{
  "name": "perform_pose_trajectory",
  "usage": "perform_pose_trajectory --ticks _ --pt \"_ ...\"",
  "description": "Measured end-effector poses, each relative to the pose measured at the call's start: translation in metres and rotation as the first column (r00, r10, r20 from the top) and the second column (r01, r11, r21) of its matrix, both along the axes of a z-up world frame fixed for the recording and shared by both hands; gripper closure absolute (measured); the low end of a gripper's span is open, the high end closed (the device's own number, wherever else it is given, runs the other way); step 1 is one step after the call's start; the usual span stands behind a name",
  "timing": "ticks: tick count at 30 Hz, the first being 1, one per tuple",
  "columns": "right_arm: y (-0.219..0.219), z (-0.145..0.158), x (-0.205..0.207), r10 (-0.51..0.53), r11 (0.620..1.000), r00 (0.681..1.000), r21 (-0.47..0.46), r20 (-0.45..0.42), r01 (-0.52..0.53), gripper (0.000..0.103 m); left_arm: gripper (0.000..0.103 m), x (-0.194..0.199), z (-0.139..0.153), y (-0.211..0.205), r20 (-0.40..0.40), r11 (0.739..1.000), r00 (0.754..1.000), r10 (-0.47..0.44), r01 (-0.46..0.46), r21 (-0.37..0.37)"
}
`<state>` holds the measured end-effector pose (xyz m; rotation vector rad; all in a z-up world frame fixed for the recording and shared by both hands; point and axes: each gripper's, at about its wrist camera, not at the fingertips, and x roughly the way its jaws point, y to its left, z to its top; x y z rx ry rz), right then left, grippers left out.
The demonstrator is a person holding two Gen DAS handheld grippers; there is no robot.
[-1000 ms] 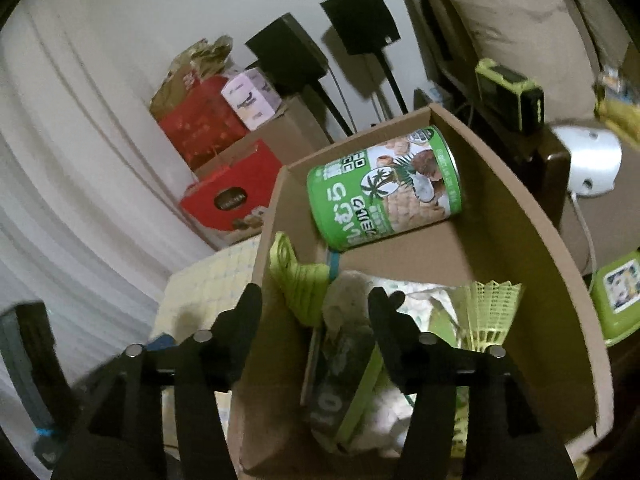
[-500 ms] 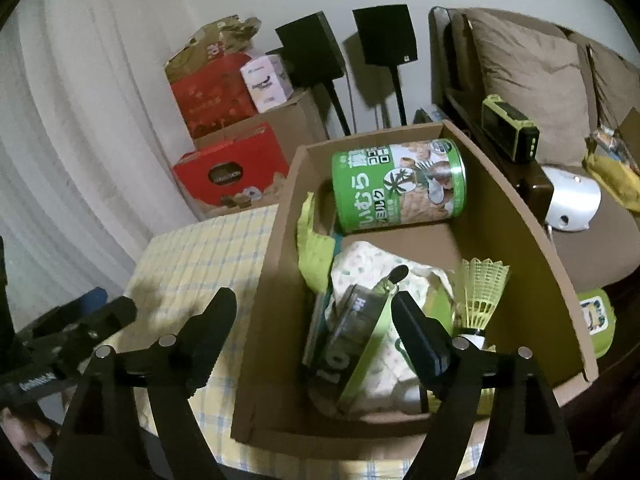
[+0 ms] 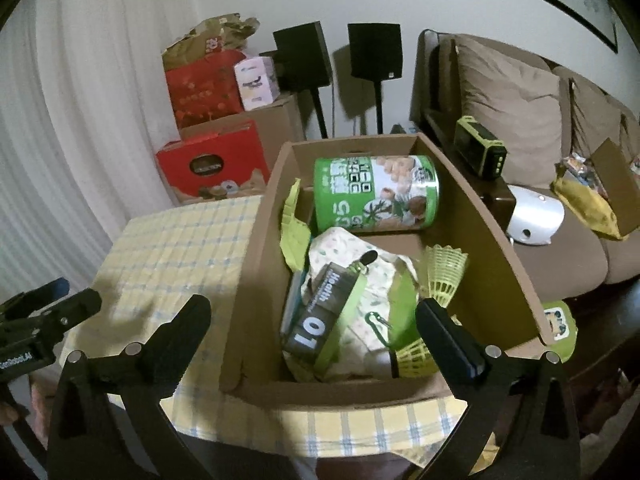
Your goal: Organize objects
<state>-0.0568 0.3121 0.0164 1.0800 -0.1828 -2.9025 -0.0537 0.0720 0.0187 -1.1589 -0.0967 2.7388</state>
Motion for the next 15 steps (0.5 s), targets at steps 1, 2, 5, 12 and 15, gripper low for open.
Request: perform_pose_trajectory --ticks 1,2,5,12,15 --pt "-0.001 0.000 0.003 -0.003 1.000 1.000 0.004 -0.003 0.003 0.000 0.000 0.003 0.000 -0.001 -0.004 1.000 1.000 0.004 -0.004 0.001" --pt "-0.002 0.000 0.004 -0.005 1.000 1.000 0.009 -0.004 0.005 0.000 0.000 0.006 0.001 -0.003 -0.010 1.000 1.000 0.005 -0.005 0.005" --pt "-0.006 0.000 0.014 -0.014 1.000 1.000 0.026 -0.009 0.015 0.000 0.000 0.015 0.002 -0.007 -0.009 1.000 1.000 0.004 -0.004 0.017" --pt "-0.018 0.000 0.036 -0.016 0.998 1.000 0.063 -0.020 0.017 0.000 0.000 0.034 -0.003 -0.015 0.026 1.000 1.000 0.000 -0.001 0.029" --pt "-0.023 0.001 0.046 -0.016 0.997 1.000 0.070 -0.026 0.018 0.000 0.000 0.042 -0.005 -0.017 0.029 1.000 1.000 0.002 -0.002 0.029"
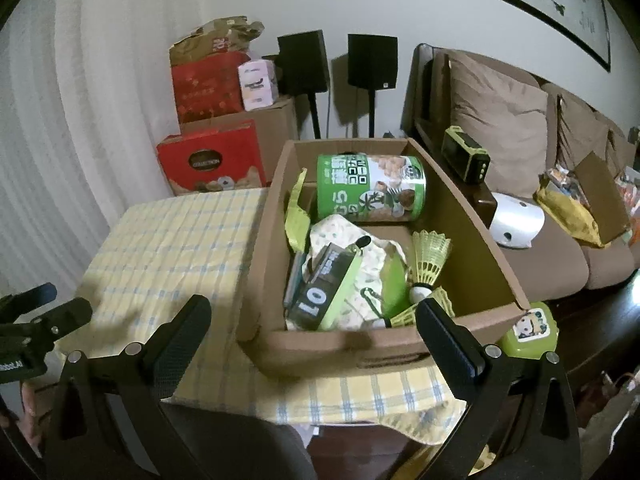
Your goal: Organize objects
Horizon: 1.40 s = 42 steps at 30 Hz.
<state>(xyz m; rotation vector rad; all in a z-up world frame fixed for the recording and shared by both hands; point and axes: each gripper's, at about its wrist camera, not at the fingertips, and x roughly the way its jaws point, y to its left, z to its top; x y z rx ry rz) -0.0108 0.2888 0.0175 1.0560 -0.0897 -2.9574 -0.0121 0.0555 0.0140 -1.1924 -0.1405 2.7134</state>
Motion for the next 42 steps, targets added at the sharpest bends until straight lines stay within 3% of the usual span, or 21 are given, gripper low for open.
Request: perform_pose_trajectory --ticks 17,42 --pt "-0.011 0.000 0.034 -0.019 0.999 1.000 0.025 -0.006 0.019 0.000 0.000 0.032 0.007 -0.011 -0.028 1.000 0.999 0.027 -0.028 -0.015" --pt "-0.013 -0.004 0.044 -0.046 0.998 0.999 0.051 -0.005 0.046 0.000 0.000 0.043 0.007 -0.008 -0.028 0.998 0.999 0.038 -0.039 -0.040"
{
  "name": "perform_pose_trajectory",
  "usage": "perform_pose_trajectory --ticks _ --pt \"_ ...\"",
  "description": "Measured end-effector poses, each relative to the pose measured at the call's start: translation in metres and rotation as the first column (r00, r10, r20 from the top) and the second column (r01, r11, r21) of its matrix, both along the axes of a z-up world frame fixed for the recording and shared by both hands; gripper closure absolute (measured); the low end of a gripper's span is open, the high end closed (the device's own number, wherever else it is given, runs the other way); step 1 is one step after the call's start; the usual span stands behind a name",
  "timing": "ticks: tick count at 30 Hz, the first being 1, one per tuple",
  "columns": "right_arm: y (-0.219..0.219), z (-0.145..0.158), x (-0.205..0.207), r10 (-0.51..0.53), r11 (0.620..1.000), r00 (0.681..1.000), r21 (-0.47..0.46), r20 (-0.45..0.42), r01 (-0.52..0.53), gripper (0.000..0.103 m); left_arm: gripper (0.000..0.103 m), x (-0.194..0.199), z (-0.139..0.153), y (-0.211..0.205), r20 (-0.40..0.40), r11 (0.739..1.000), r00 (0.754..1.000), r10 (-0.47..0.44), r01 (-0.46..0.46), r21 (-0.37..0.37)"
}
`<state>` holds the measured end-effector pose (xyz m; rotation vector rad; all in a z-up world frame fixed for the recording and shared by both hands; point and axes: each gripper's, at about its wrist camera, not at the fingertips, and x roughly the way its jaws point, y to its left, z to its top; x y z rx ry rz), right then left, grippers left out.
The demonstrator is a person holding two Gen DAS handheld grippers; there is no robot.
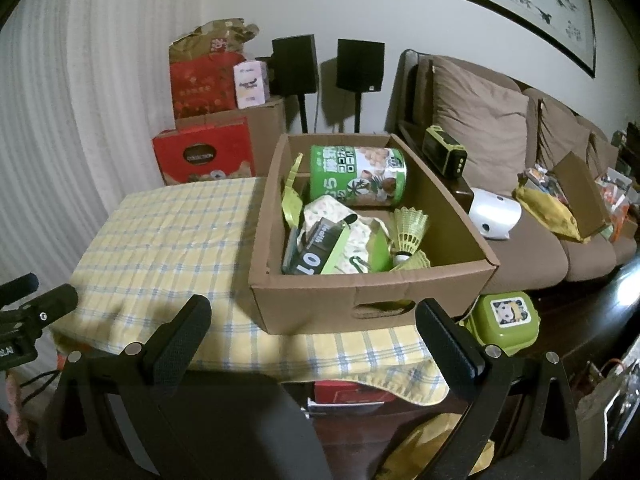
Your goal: Organize objects
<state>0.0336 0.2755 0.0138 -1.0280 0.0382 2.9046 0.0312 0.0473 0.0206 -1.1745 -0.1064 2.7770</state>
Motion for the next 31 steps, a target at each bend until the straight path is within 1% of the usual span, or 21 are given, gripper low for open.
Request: perform_pose_trajectory --ticks 31 --pt "-0.0050 -0.0056 -0.0016 0.001 1.000 1.000 0.004 0.017 -0.001 0.000 0.000 0.0028 -0.0010 0.0032 -0.003 1.000 1.000 0.011 -0.011 -0.028"
